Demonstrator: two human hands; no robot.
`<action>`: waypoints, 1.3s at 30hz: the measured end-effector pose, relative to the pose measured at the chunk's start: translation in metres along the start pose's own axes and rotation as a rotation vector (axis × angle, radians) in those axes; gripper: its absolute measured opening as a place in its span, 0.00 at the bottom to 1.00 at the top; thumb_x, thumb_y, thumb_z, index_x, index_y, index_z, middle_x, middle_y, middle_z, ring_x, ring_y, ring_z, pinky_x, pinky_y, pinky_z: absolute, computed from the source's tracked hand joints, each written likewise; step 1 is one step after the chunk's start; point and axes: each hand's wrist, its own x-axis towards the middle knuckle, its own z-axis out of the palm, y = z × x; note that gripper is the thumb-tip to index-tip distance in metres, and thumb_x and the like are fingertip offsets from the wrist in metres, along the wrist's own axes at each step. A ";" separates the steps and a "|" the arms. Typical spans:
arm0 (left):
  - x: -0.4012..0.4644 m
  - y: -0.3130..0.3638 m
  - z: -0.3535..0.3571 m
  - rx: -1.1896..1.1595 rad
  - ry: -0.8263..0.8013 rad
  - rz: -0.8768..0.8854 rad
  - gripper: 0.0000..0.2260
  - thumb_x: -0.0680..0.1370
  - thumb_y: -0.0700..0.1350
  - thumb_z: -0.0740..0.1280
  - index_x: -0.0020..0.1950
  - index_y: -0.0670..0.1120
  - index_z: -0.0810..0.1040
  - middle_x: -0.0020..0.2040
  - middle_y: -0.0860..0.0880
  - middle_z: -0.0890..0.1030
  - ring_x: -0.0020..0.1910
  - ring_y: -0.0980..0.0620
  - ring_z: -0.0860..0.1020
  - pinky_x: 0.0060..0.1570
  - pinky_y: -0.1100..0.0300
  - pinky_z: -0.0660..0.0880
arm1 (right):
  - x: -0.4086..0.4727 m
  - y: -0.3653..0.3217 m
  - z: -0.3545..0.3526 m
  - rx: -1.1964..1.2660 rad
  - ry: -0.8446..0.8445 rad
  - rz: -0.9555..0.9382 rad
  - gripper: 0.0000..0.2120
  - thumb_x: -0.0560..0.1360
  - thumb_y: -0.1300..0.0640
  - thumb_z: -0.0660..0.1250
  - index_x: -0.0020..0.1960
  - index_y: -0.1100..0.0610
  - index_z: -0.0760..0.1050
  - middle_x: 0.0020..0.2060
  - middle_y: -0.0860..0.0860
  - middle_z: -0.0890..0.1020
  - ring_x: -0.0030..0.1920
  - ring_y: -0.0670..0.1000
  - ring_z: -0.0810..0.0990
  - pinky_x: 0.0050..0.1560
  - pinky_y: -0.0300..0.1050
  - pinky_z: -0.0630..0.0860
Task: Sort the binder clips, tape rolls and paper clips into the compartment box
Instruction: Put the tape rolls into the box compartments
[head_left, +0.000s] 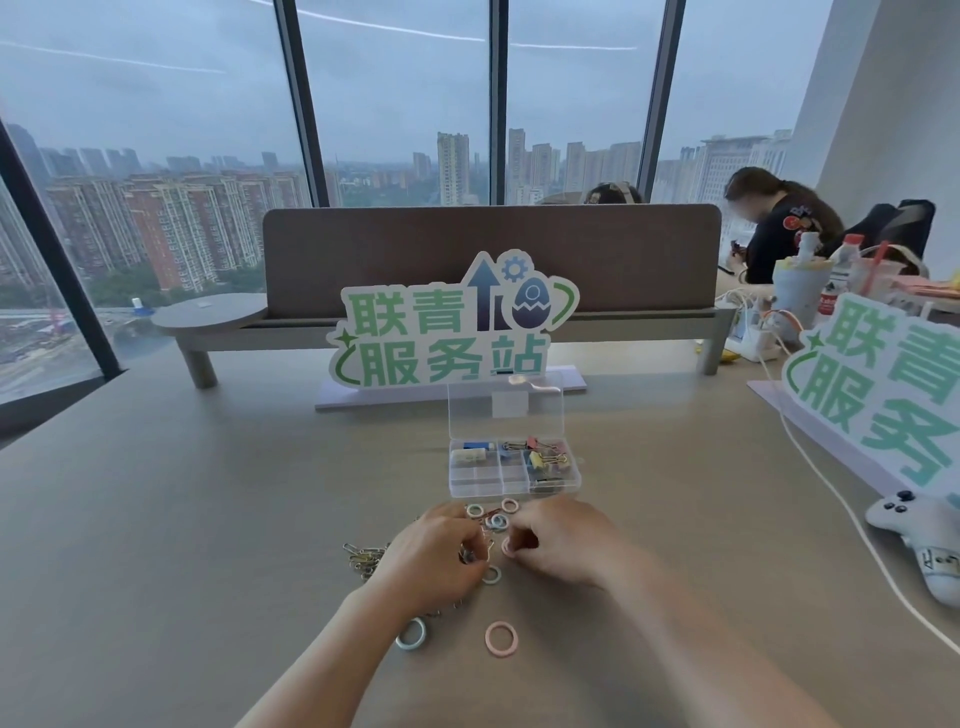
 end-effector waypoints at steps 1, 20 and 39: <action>0.000 0.000 0.000 0.007 -0.001 -0.006 0.02 0.70 0.49 0.67 0.40 0.52 0.79 0.42 0.60 0.72 0.49 0.59 0.73 0.48 0.60 0.74 | 0.000 0.000 0.001 -0.010 -0.003 0.002 0.09 0.75 0.47 0.64 0.46 0.51 0.78 0.50 0.49 0.82 0.52 0.54 0.79 0.45 0.44 0.72; 0.000 0.008 -0.012 0.134 -0.082 -0.023 0.04 0.70 0.49 0.67 0.42 0.52 0.80 0.47 0.54 0.76 0.53 0.54 0.74 0.47 0.60 0.71 | -0.011 -0.015 0.004 0.056 0.163 -0.016 0.05 0.72 0.51 0.64 0.43 0.52 0.76 0.45 0.47 0.81 0.46 0.51 0.78 0.40 0.43 0.67; -0.081 -0.011 -0.036 0.110 -0.023 -0.017 0.03 0.70 0.51 0.67 0.38 0.53 0.78 0.40 0.58 0.73 0.43 0.60 0.71 0.45 0.63 0.73 | -0.059 -0.051 0.013 0.039 -0.113 -0.099 0.09 0.71 0.50 0.65 0.33 0.46 0.68 0.36 0.41 0.76 0.40 0.44 0.72 0.40 0.39 0.66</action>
